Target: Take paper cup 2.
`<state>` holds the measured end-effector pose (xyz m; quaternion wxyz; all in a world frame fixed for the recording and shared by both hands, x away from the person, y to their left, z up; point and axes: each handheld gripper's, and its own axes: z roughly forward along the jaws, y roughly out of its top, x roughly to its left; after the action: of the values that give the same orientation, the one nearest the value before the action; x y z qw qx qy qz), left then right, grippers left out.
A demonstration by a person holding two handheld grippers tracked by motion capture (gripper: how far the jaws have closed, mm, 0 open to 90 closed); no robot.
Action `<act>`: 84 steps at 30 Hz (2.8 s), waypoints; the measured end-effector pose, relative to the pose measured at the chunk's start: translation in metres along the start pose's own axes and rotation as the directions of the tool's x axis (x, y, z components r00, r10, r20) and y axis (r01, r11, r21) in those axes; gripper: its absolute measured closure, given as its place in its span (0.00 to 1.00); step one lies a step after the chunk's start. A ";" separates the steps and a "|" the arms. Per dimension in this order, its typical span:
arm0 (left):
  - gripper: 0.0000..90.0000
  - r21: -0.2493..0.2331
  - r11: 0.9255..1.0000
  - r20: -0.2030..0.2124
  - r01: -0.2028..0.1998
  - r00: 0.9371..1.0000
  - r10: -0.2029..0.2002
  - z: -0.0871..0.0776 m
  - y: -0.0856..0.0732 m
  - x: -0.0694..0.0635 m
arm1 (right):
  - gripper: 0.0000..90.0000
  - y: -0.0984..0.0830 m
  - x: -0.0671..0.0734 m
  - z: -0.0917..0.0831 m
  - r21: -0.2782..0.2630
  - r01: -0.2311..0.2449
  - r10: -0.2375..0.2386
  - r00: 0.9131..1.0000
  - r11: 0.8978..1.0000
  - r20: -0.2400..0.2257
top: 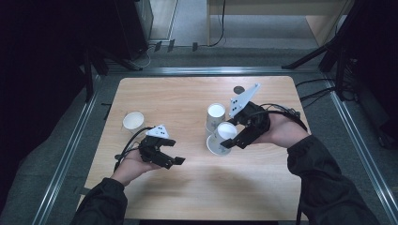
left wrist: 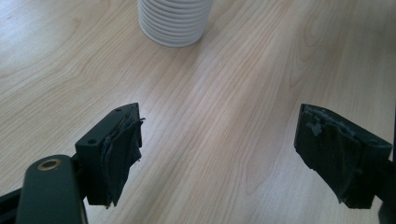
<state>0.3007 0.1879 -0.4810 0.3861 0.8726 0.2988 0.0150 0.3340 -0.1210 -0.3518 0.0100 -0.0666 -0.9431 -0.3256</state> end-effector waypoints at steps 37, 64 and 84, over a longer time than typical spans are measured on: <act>0.17 -0.039 0.997 0.145 -0.061 0.987 0.066 0.002 0.032 0.000 | 0.38 -0.071 -0.005 0.066 -0.273 -0.163 0.154 0.987 0.948 -0.054; 0.17 -0.035 0.988 0.260 -0.150 0.953 0.154 0.035 0.035 -0.016 | 0.38 -0.064 -0.002 0.092 -0.274 -0.199 0.163 0.975 0.941 -0.149; 0.29 -0.045 0.971 0.246 -0.233 0.940 0.237 0.045 0.037 -0.029 | 0.38 -0.058 0.001 0.097 -0.287 -0.226 0.171 0.963 0.931 -0.206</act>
<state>0.3073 0.1231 -0.4819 0.4225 0.8940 0.1414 -0.0466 0.3279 -0.1060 -0.4635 0.1167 -0.1333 -0.8645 -0.4704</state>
